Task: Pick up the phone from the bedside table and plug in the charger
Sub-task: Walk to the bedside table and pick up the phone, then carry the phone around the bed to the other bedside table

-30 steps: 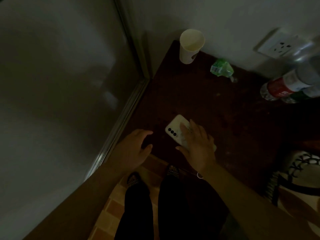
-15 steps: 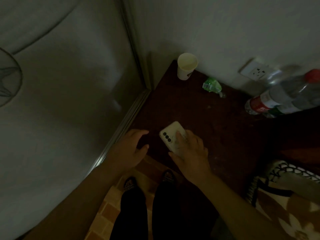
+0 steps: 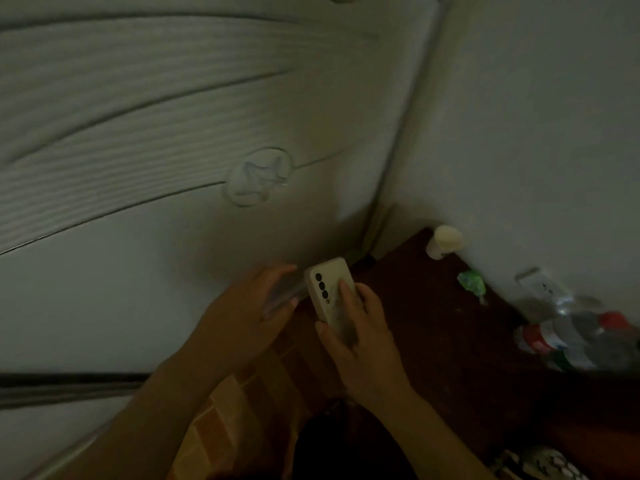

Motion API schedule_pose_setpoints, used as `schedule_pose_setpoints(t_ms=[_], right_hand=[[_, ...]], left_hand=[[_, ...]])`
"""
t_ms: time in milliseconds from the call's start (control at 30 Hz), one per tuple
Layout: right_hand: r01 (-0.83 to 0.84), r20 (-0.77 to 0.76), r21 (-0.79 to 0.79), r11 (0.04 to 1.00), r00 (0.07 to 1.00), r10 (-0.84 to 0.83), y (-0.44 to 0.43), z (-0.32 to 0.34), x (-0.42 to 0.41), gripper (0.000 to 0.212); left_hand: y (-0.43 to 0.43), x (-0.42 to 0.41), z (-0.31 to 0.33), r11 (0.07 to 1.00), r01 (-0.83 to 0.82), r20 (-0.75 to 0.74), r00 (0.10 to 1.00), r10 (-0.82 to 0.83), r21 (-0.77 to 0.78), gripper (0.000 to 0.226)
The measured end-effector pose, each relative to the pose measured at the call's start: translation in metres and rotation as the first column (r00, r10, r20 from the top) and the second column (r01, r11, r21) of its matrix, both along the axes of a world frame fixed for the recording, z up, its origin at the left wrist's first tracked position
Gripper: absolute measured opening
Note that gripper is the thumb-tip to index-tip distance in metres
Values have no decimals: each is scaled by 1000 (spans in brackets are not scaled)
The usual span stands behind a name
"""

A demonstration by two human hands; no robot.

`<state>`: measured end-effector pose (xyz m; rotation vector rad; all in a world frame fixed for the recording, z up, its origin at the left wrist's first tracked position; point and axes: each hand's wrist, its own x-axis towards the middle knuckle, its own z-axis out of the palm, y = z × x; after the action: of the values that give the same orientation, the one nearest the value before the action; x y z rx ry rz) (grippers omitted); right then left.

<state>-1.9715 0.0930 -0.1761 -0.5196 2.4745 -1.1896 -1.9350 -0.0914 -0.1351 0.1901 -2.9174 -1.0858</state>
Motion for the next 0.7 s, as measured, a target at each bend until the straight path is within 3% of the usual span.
schedule_pose_setpoints(t_ms=[167,300,500,700], right_hand=[[-256,-9,-45,966,967,255,-85,31,54,76],[-522,-62,-10,853,851,521,-162,43,132,71],[-698,-12,-197,689,704,710,-265,56,278,67],[-880,-29,-235,413,432,902,-340,65,413,67]], left_hand=[[-64,109,30,964,-266,-84,961,263,-27,41],[-115,219,45,869,-493,-96,867,488,-36,42],[-165,411,58,651,-757,-102,653,750,-56,42],[-173,567,64,349,-935,-84,353,932,-54,43]])
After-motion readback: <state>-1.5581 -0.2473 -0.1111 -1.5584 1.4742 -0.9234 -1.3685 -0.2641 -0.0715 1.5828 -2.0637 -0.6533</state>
